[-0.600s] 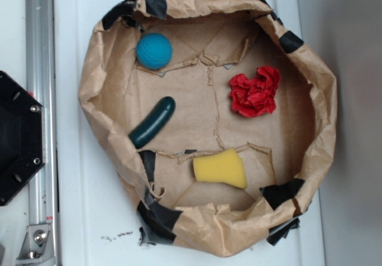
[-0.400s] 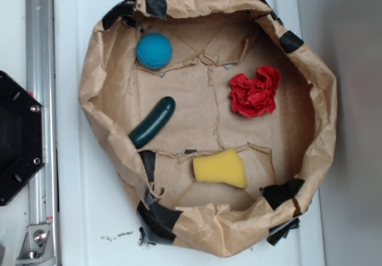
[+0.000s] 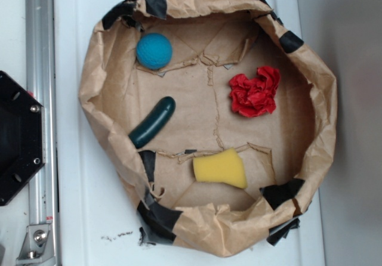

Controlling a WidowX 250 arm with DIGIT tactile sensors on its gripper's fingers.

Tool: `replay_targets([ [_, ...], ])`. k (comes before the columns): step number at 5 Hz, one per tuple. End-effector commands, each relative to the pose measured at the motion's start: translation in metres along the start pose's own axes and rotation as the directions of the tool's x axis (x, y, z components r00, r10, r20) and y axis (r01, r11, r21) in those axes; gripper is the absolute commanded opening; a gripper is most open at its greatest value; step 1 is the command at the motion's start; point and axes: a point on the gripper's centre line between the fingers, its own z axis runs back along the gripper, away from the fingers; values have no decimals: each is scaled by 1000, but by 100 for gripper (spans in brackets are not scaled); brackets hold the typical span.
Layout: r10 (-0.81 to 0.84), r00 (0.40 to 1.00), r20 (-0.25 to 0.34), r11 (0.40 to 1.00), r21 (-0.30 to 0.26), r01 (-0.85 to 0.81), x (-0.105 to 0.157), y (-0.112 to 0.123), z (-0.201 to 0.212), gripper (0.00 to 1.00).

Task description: Grab the plastic pickle.

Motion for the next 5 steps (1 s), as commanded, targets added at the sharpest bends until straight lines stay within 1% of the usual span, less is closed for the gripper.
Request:
replay_targets([
  [1,13,1000,15,1000,-4,-13,4,1,3,100],
  [4,13,1000,15,1000,-4,-13,4,1,3,100],
  [5,210,978,-8,976,-54,-210,51,21,-29,100],
])
